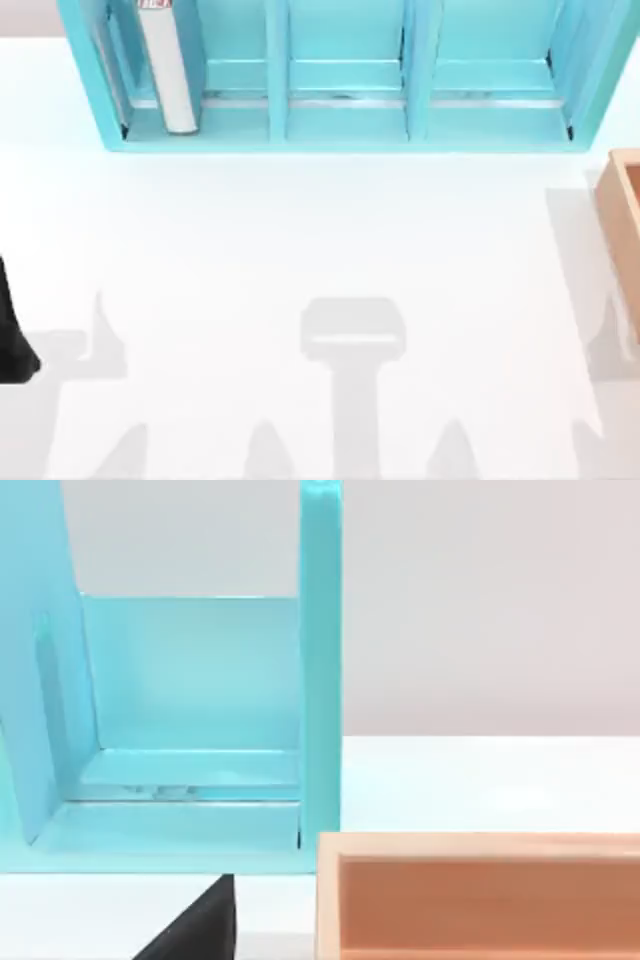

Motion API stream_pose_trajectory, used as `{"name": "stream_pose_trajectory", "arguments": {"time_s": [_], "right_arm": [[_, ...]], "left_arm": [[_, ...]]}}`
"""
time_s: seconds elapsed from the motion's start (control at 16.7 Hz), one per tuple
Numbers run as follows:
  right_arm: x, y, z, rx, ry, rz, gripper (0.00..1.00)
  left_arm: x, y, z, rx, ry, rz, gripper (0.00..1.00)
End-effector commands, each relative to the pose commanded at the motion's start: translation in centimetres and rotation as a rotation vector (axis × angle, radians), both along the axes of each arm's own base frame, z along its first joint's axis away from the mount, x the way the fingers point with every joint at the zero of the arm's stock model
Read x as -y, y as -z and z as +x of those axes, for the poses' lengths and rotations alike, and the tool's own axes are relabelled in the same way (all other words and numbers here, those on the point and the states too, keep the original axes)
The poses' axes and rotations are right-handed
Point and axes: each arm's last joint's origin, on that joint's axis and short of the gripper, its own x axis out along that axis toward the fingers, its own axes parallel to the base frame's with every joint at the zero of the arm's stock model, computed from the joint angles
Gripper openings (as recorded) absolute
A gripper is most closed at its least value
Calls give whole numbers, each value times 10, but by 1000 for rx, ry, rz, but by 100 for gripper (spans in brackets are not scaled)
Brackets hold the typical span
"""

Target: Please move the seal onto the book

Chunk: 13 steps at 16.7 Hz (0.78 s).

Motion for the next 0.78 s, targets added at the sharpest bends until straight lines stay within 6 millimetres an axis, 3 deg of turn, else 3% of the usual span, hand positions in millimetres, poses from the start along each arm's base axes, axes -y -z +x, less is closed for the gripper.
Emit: {"name": "stream_pose_trajectory", "arguments": {"time_s": [0.42, 0.78], "right_arm": [[0, 0, 0, 0, 0, 0, 100], [0, 0, 0, 0, 0, 0, 100]], "left_arm": [[1, 1, 8, -70, -18, 25, 100], [8, 4, 46, -273, -27, 82, 100]]}}
